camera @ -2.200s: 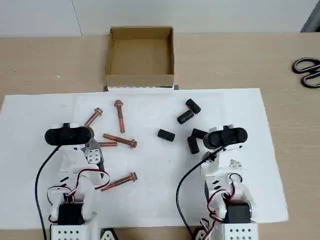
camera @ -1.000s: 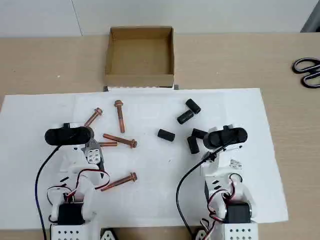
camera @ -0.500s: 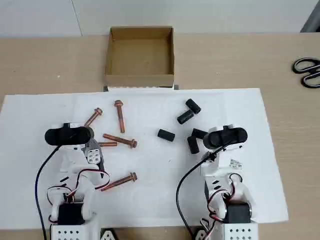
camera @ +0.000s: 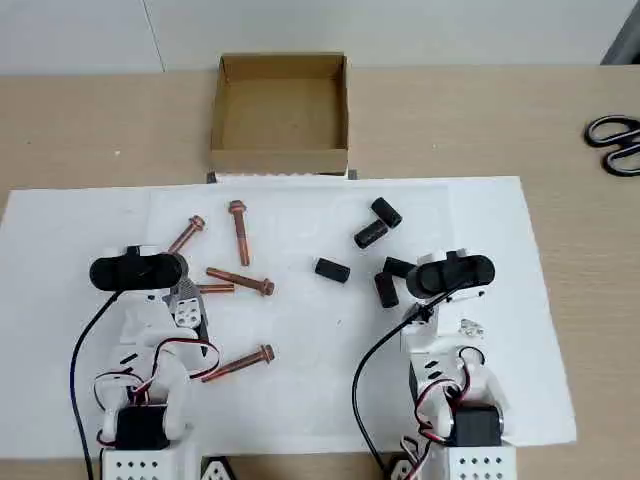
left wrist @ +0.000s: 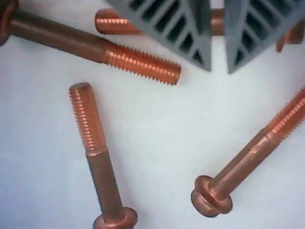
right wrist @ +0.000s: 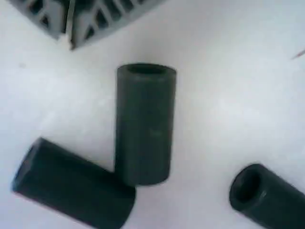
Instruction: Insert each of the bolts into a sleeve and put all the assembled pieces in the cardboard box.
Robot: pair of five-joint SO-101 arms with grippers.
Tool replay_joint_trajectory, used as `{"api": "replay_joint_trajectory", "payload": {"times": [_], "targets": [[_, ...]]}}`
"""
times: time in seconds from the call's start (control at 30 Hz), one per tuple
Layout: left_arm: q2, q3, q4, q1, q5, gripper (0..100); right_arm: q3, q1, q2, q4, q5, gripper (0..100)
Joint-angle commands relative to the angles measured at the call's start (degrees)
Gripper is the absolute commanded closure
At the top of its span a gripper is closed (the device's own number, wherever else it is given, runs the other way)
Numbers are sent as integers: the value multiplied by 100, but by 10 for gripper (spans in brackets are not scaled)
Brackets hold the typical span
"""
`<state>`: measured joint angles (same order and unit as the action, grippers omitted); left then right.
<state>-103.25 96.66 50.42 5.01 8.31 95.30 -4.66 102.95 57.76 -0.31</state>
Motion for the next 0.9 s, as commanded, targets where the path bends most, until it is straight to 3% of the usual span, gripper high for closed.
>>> {"api": "replay_joint_trajectory", "payload": {"times": [0.0,0.37,0.53,0.8,0.87], "targets": [[-62,-40,9,-35,26,993,0,13,75,-119,62,995],[-62,-40,9,-466,18,991,0,4,75,-119,53,995],[-62,-40,26,-985,9,991,0,4,75,-119,44,995],[-62,-40,0,-1037,18,991,0,4,75,-127,62,995],[-62,-40,9,-1363,9,991,0,4,75,-127,62,995]]}}
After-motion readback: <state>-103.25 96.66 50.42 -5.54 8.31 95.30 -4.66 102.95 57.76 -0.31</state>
